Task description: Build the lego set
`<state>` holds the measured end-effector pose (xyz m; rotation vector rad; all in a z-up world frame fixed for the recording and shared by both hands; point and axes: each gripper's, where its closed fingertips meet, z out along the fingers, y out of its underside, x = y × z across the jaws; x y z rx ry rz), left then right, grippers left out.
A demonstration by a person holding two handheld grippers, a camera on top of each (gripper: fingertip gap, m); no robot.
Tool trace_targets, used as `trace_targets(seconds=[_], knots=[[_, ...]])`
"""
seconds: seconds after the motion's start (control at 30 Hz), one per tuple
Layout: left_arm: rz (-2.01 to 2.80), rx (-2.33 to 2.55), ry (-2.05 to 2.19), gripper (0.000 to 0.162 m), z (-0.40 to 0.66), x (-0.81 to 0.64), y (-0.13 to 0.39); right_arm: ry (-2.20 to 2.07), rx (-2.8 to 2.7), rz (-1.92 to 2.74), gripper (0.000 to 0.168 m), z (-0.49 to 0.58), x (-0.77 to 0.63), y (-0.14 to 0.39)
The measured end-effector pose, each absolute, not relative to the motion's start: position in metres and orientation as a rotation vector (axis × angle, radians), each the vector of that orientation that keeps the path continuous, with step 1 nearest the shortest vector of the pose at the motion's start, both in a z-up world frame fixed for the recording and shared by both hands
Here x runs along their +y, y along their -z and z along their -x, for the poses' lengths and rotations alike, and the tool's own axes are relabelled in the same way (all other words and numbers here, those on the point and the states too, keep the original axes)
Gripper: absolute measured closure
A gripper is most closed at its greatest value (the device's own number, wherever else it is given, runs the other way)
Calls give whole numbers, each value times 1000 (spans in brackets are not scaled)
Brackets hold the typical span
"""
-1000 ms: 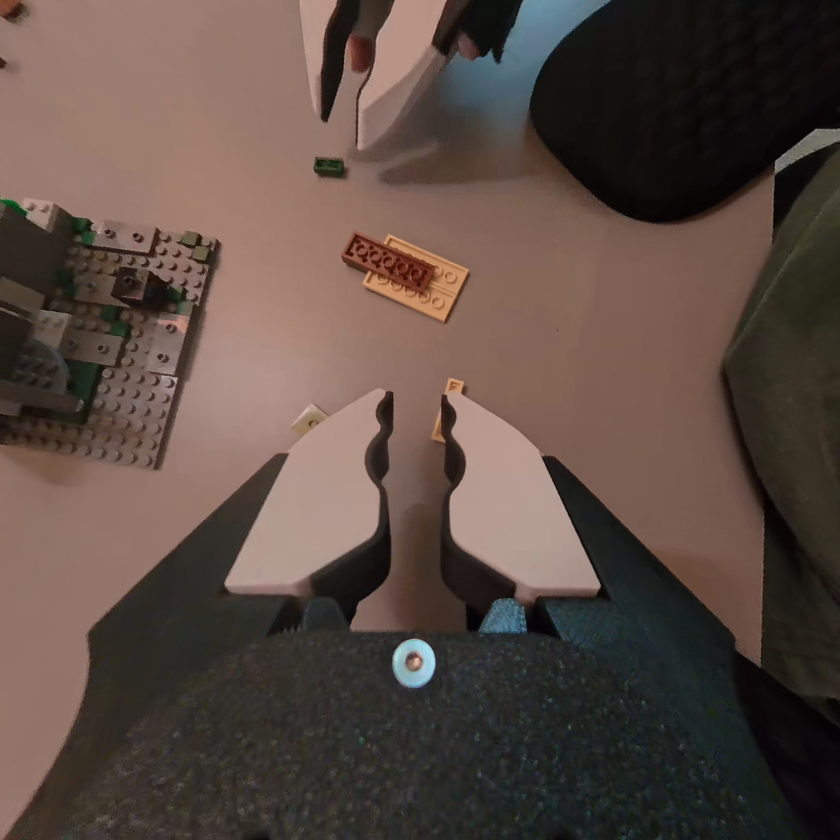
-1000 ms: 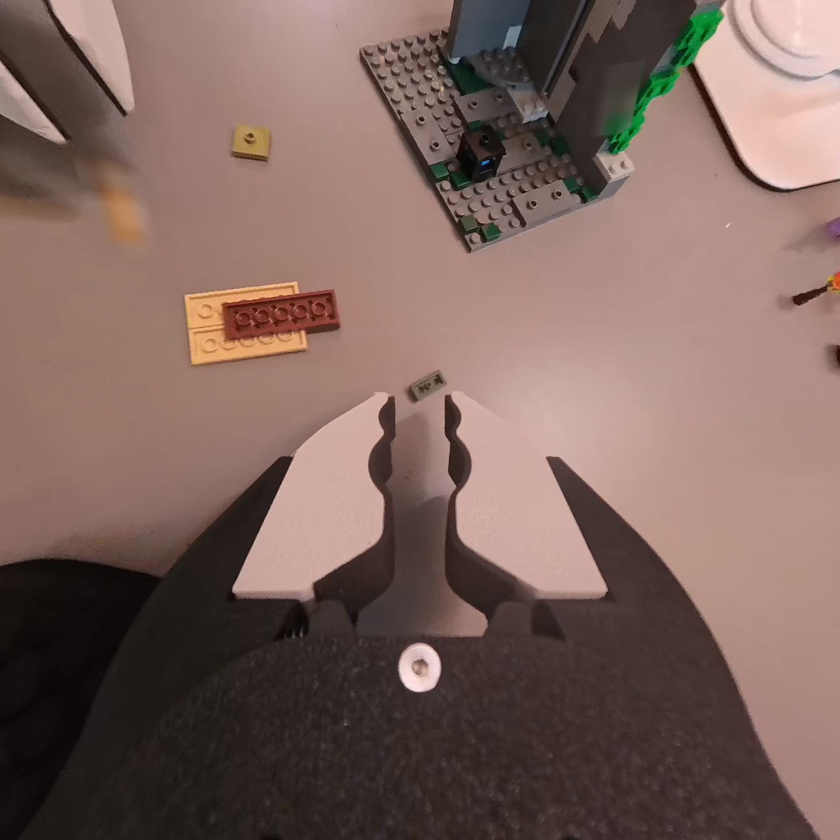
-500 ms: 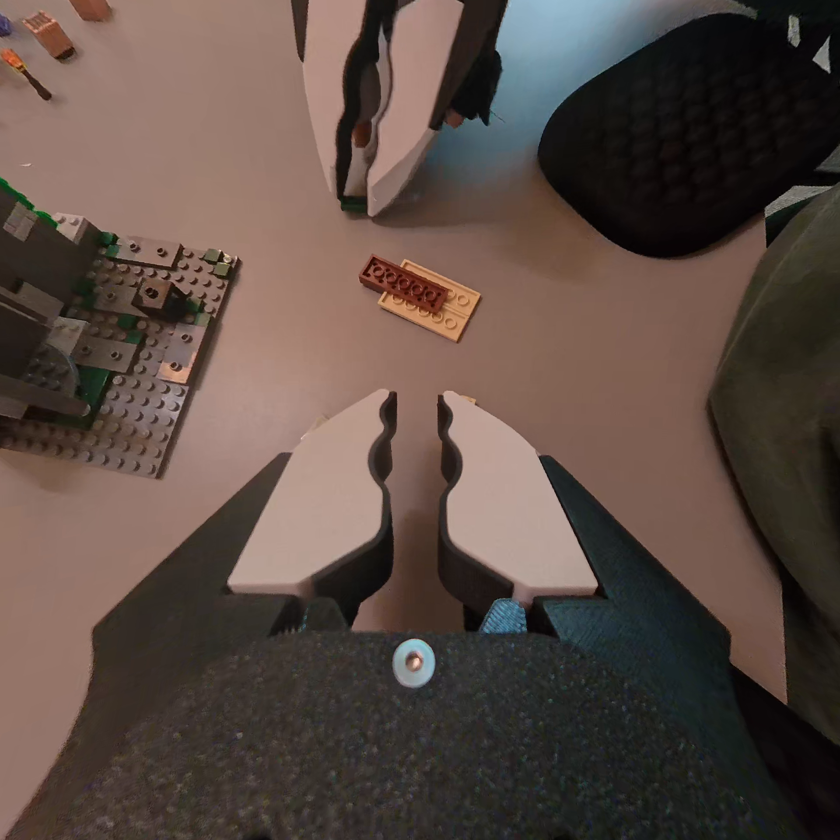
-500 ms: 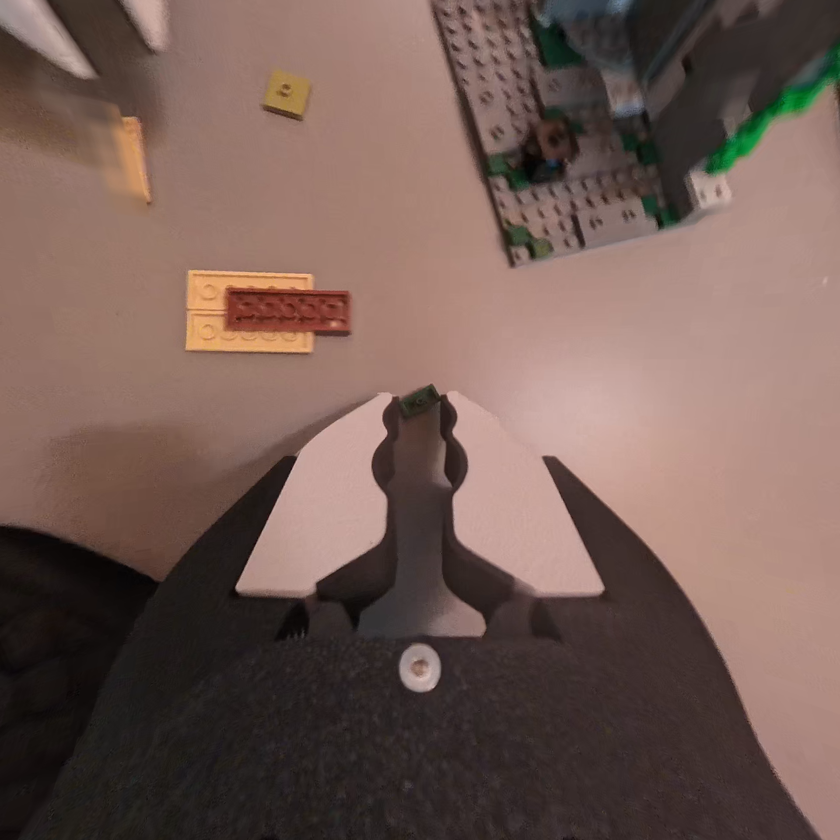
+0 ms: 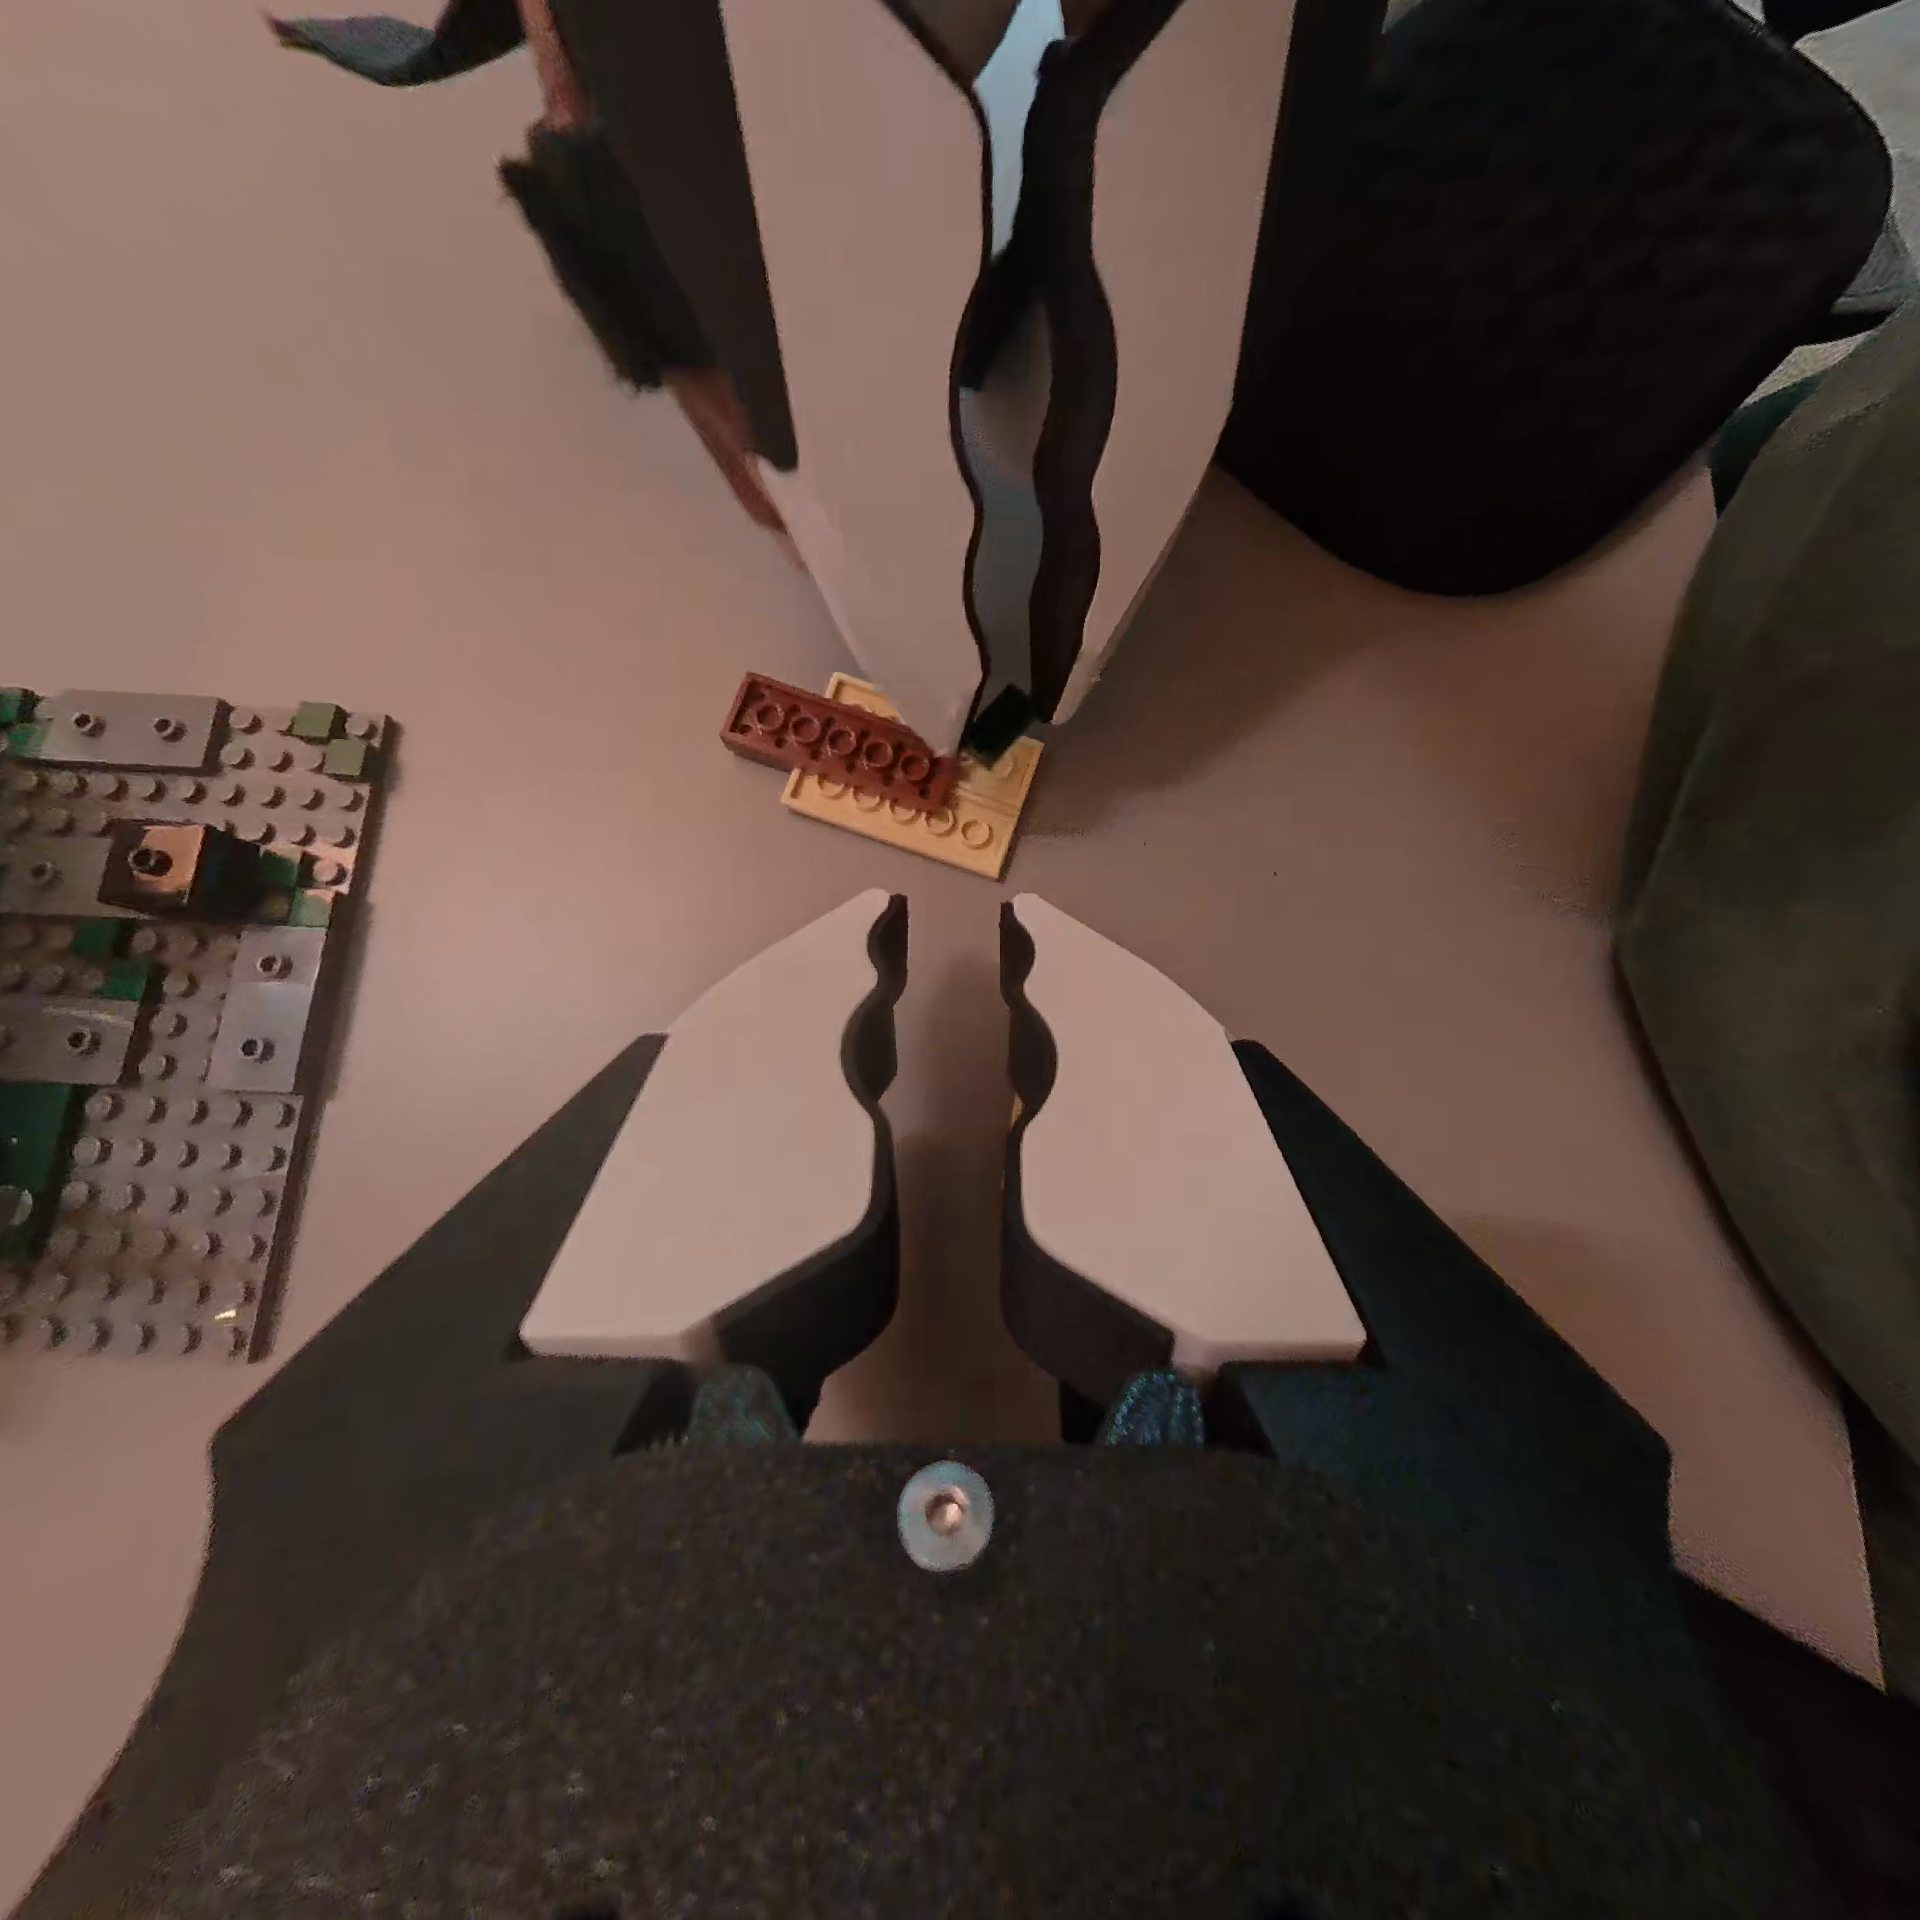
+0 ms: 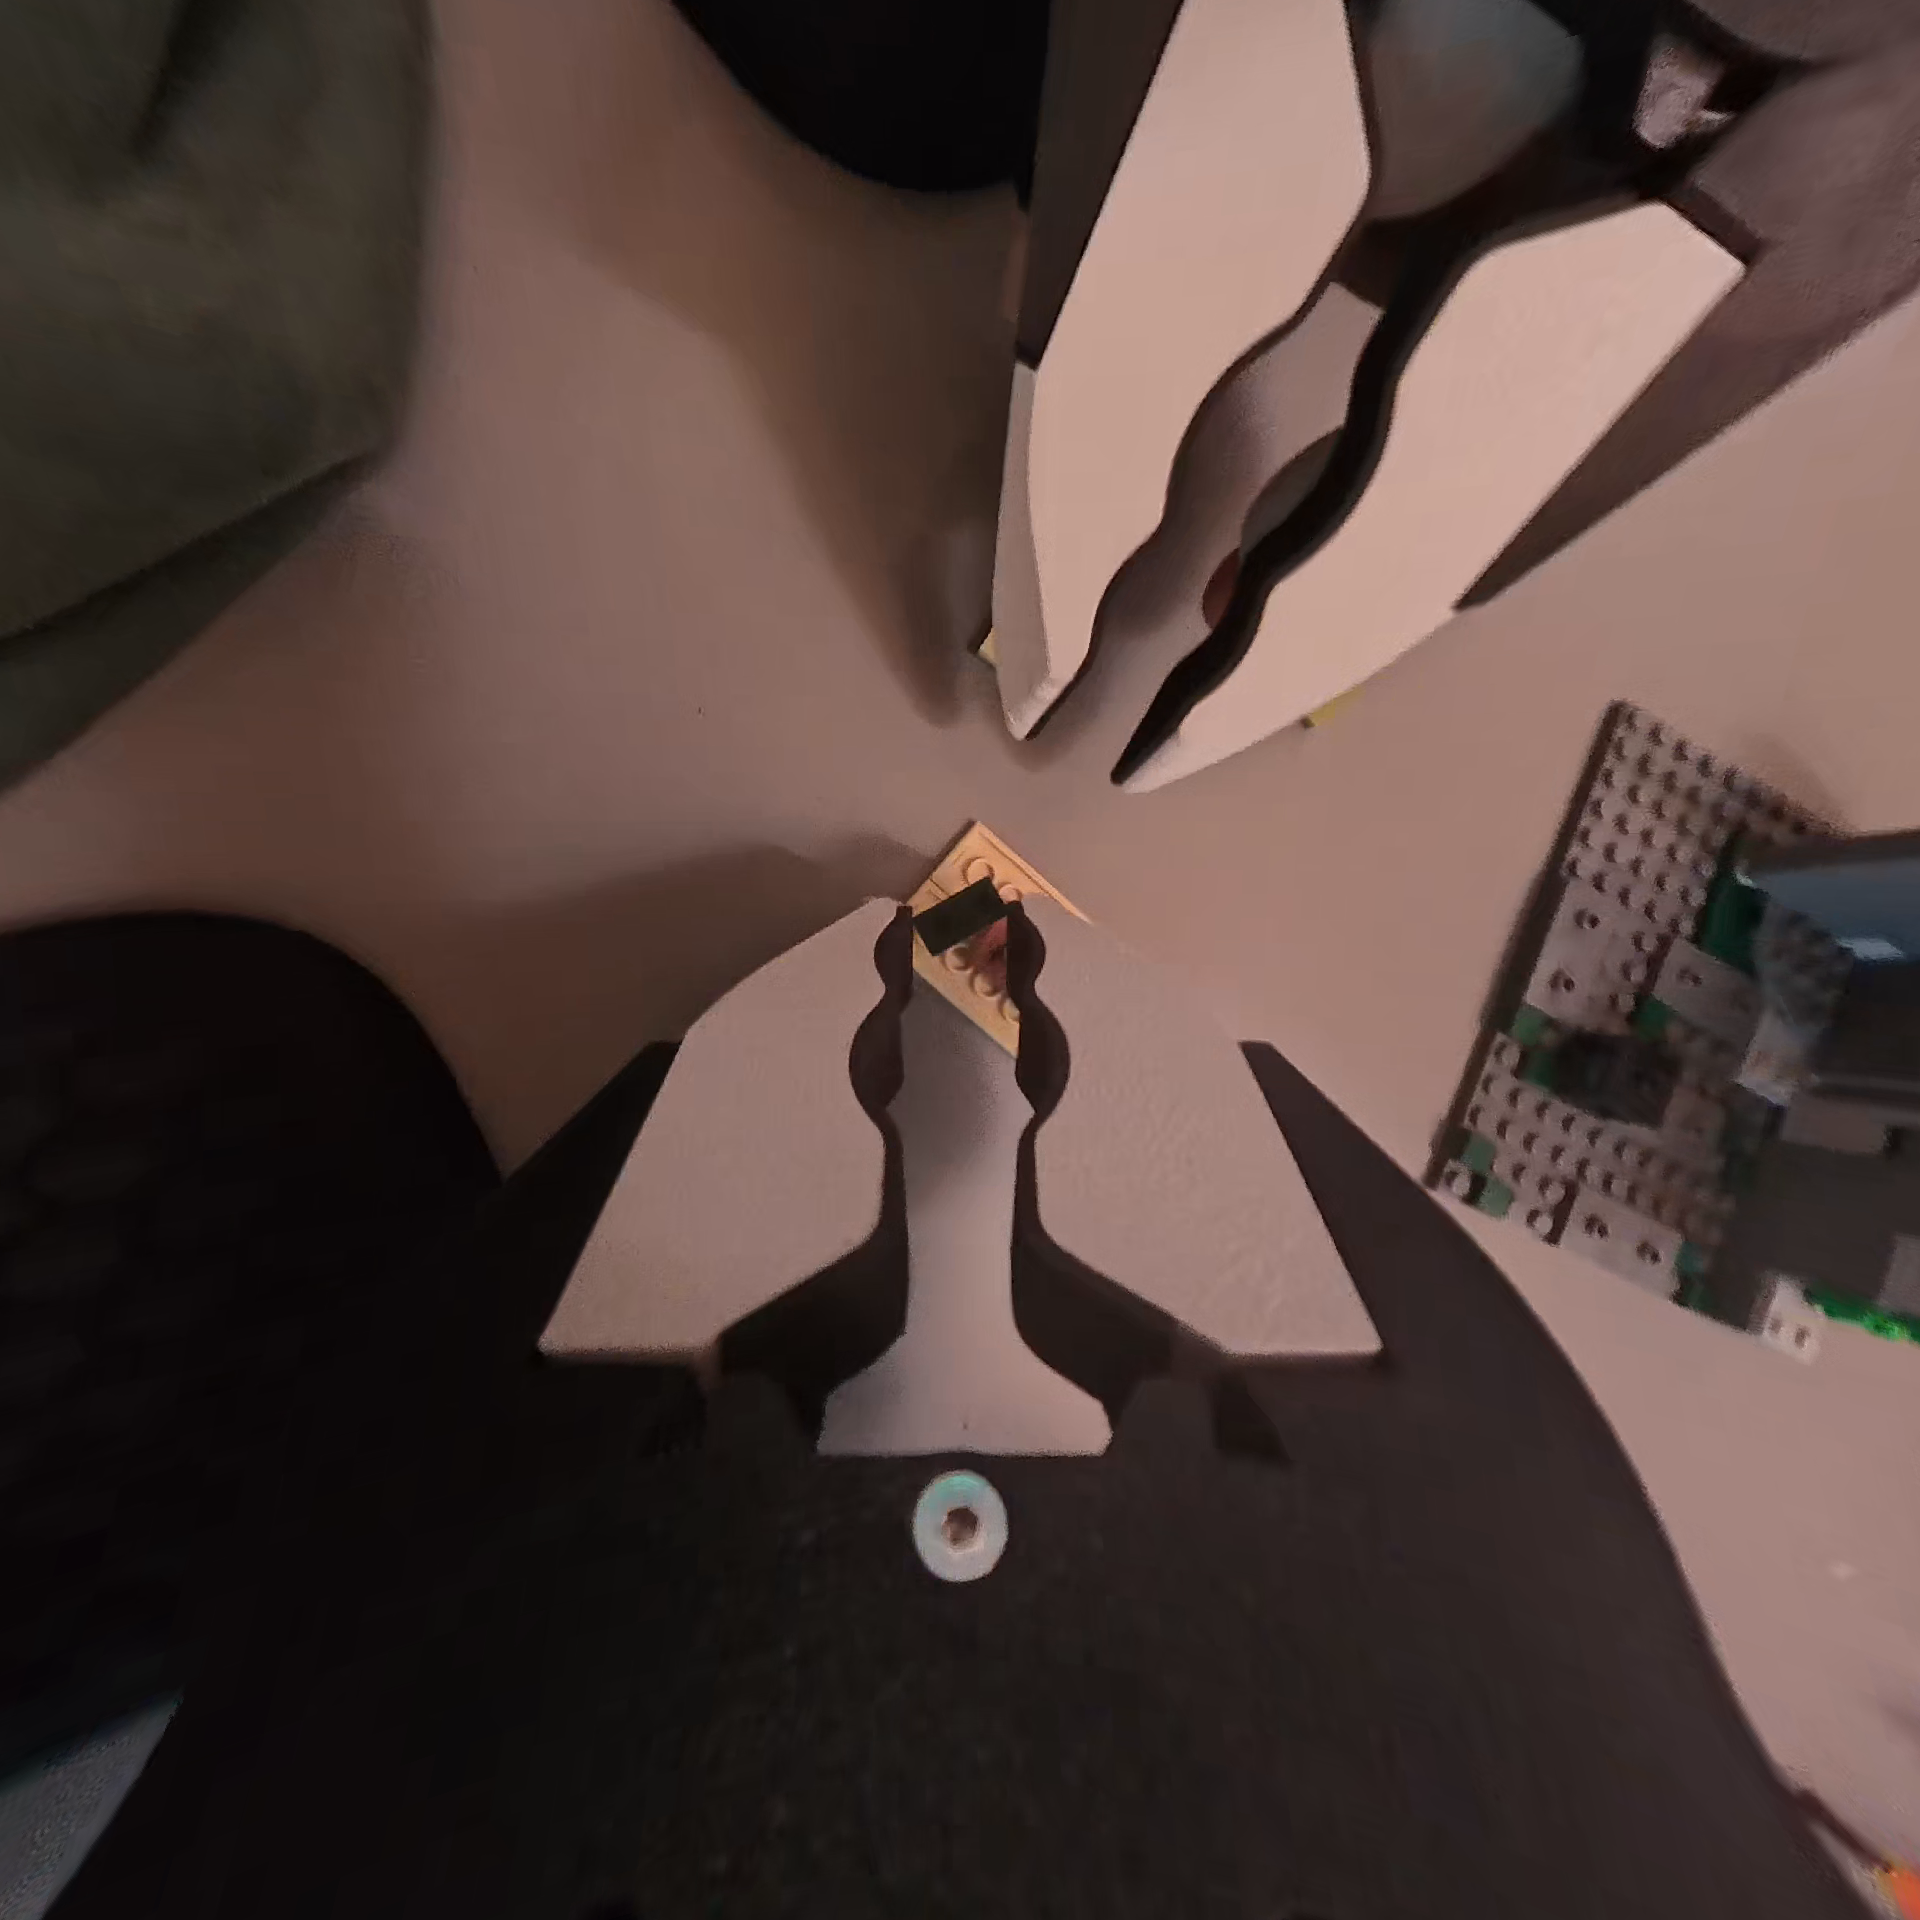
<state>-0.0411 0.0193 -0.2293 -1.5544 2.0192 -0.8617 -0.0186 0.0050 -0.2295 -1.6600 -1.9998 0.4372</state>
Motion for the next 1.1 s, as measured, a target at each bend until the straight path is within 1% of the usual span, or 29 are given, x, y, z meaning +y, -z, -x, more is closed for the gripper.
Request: trace_targets(seconds=[0.27, 0.57, 0.87, 1.0, 1.1], knots=[[1581, 2001, 862, 146, 40, 17, 236, -479, -2290, 1552, 151, 21, 9, 244], [1588, 1986, 896, 146, 39, 16, 234, -521, -2364, 1502, 151, 19, 10, 246], [1588, 1998, 896, 146, 36, 12, 235, -546, -2347, 1495, 148, 18, 10, 247], [1585, 1999, 898, 146, 35, 11, 235, -575, -2279, 1514, 148, 18, 11, 239], [1575, 1987, 900, 147, 33, 10, 234, -597, -2139, 1574, 154, 17, 14, 228]])
